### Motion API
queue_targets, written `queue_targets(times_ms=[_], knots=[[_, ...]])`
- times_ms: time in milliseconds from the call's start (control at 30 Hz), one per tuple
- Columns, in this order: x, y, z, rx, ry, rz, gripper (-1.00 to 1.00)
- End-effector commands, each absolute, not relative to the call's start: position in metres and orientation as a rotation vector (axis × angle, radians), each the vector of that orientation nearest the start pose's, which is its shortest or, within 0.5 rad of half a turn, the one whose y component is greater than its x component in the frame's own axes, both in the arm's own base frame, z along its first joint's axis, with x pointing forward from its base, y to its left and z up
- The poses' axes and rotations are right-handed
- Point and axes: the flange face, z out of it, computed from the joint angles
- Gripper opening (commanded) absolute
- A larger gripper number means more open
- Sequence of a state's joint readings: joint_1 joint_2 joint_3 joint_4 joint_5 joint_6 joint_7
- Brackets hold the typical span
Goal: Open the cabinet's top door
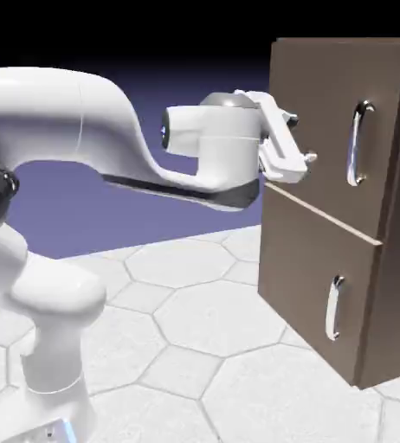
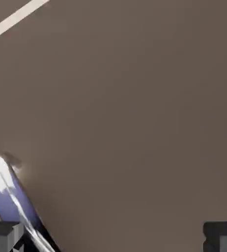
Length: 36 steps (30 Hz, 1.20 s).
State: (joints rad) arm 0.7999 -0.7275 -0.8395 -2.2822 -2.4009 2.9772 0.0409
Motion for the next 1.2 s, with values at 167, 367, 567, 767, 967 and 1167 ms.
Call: queue_targets(times_ms=[167, 367, 567, 767, 967, 1167], knots=[[0.432, -0.071, 0.570, 0.782, 1.480, 0.806, 0.00], [0.445, -0.095, 0.561, 0.581, 1.500, 0.650, 0.00], [0.495, -0.093, 0.561, 0.582, 1.500, 0.650, 0.00], [0.479, -0.087, 0.560, 0.612, 1.484, 0.617, -1.00], [0.457, -0.078, 0.561, 0.653, 1.461, 0.571, -1.00], [0.424, -0.061, 0.561, 0.716, 1.423, 0.500, -1.00]])
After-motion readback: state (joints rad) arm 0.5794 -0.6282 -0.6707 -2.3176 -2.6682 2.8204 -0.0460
